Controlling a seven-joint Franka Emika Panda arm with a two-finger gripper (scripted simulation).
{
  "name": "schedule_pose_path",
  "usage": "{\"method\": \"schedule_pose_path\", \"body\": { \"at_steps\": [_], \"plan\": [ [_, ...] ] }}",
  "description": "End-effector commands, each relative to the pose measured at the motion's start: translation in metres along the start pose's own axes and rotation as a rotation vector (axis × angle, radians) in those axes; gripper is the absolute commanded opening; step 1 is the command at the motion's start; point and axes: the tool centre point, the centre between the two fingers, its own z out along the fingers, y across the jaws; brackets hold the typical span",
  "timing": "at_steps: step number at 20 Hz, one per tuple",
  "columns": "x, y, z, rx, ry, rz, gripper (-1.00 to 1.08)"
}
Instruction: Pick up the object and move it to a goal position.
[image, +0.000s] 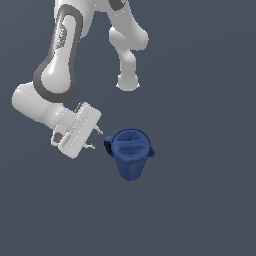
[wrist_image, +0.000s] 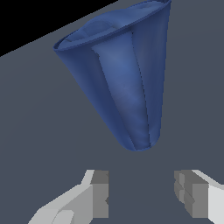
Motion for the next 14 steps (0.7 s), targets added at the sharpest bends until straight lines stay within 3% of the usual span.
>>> {"method": "schedule_pose_path", "body": {
  "at_steps": [1,14],
  "plan": [
    [0.005,0.004,-0.002,-0.011,0.006,-0.064,0.28],
    [0.021,0.011,-0.005,-0.034,0.014,-0.224,0.28]
  ]
}}
